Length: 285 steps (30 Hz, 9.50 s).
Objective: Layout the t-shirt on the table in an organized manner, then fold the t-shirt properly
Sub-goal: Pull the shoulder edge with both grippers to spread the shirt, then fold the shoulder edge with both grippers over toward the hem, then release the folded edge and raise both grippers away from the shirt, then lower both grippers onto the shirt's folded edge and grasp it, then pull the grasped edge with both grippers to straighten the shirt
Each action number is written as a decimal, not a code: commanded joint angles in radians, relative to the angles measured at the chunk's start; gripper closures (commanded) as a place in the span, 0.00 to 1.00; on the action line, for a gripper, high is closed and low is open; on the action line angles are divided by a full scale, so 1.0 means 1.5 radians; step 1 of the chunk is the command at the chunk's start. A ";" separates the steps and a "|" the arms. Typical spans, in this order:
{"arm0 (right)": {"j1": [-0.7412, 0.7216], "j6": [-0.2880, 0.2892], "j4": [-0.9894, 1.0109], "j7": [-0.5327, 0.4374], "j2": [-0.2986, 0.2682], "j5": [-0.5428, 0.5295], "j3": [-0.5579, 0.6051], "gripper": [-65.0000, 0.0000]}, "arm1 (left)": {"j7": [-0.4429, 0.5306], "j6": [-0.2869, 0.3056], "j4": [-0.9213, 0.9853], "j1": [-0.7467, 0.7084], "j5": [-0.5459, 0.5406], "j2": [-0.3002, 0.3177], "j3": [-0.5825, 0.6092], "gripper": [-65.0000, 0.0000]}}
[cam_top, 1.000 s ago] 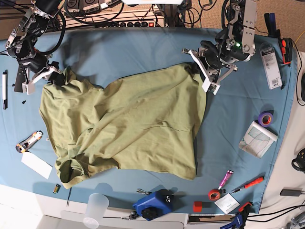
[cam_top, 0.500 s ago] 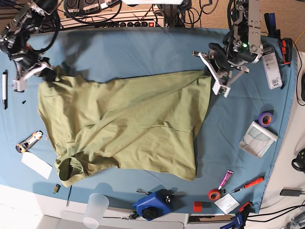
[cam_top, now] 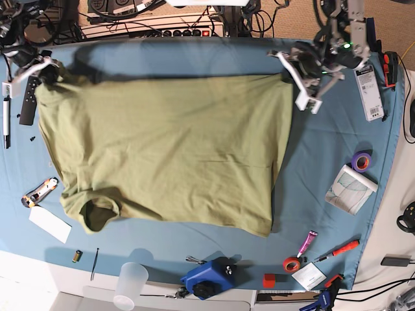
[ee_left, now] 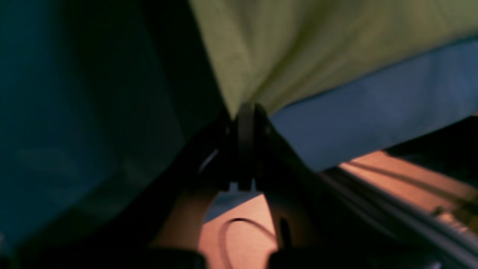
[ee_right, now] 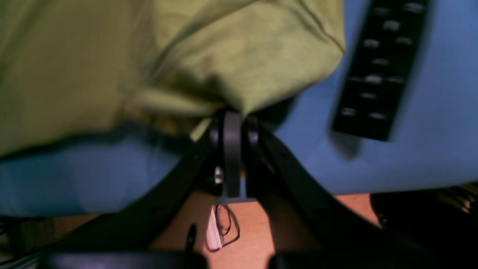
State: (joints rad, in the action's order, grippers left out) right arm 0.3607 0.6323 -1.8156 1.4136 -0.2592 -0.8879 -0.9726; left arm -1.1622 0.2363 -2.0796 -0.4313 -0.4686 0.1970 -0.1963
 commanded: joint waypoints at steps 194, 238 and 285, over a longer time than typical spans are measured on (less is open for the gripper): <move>-0.182 -0.025 0.280 -0.200 -0.028 0.091 -0.030 0.53 | 0.077 -0.088 -0.078 0.053 0.073 0.024 0.055 0.60; -0.220 -0.052 0.281 -0.262 -0.031 0.169 0.030 0.87 | 0.176 -0.088 -0.078 0.055 0.032 -0.001 0.055 0.60; -0.218 0.044 0.279 -0.194 -0.047 0.079 0.027 1.00 | 0.069 -0.116 0.132 0.183 -0.021 -0.063 -0.025 1.00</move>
State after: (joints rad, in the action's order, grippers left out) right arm 0.0422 0.6930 -1.3762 1.1416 -0.3042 -0.7471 -0.9276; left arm -1.0653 0.0574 -1.8618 -0.1635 -0.4900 0.1024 -0.2333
